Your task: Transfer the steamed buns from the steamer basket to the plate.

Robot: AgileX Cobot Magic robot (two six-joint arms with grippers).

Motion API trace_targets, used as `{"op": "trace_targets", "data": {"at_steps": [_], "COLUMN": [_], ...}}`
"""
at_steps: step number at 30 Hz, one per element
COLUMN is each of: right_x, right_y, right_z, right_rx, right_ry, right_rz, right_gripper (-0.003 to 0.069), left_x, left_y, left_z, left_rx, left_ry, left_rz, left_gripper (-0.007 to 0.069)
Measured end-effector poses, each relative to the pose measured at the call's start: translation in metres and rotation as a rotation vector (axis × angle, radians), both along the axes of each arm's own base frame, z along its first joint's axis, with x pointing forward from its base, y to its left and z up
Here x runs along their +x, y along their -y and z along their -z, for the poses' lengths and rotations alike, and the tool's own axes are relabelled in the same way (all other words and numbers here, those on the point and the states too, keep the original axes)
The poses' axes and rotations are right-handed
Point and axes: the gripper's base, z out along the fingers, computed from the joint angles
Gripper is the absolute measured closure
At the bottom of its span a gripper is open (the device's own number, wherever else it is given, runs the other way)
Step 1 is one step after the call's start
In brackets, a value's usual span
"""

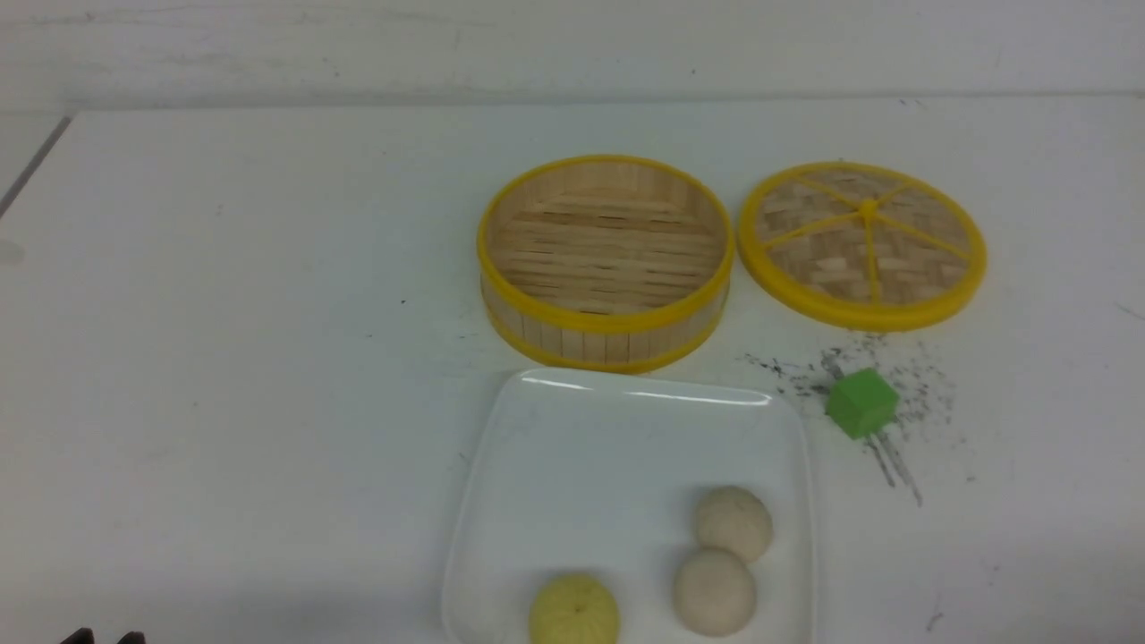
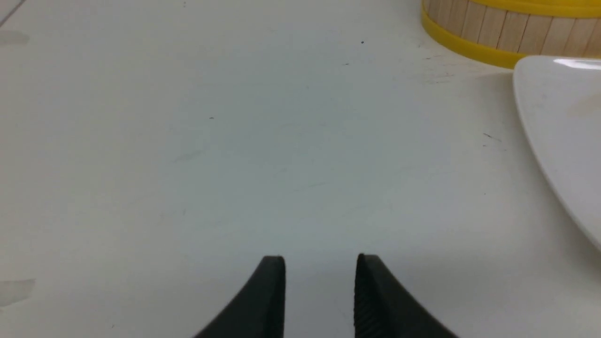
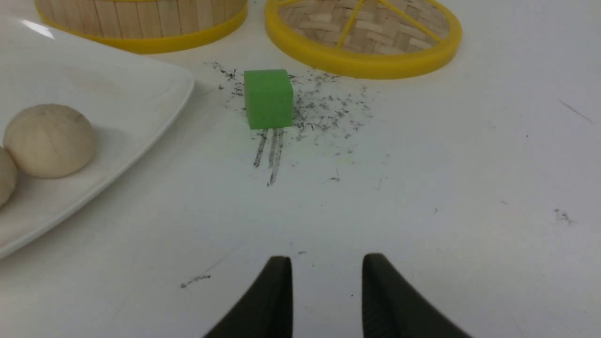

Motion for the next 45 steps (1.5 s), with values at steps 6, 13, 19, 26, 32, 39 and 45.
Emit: {"op": "trace_targets", "data": {"at_steps": [6,13,19,26,32,39,45], "right_x": [0.0,0.0,0.0,0.0,0.0,0.0,0.0], "right_y": [0.0,0.0,0.0,0.0,0.0,0.0,0.0], "right_z": [0.0,0.0,0.0,0.0,0.0,0.0,0.0], "right_rx": [0.0,-0.002,-0.002,-0.002,-0.002,-0.002,-0.002], "right_ry": [0.0,0.0,0.0,0.0,0.0,0.0,0.0], "right_rz": [0.0,0.0,0.0,0.0,0.0,0.0,0.0], "right_gripper": [0.042,0.042,0.042,0.042,0.042,0.042,0.042], "left_x": [0.0,0.0,0.0,0.0,0.0,0.0,0.0], "left_y": [0.0,-0.001,-0.006,-0.01,-0.011,-0.015,-0.016], "left_z": [0.0,0.0,0.0,0.0,0.0,0.0,0.0], "left_rx": [-0.063,-0.059,-0.086,-0.089,-0.084,-0.105,-0.103], "left_ry": [-0.006,-0.003,-0.007,-0.005,-0.004,-0.001,0.0], "left_rz": [-0.022,-0.028,-0.097,-0.149,-0.153,-0.206,-0.214], "left_gripper": [0.0382,0.0382,0.0382,0.0382,0.0382,0.0382,0.0382]}}
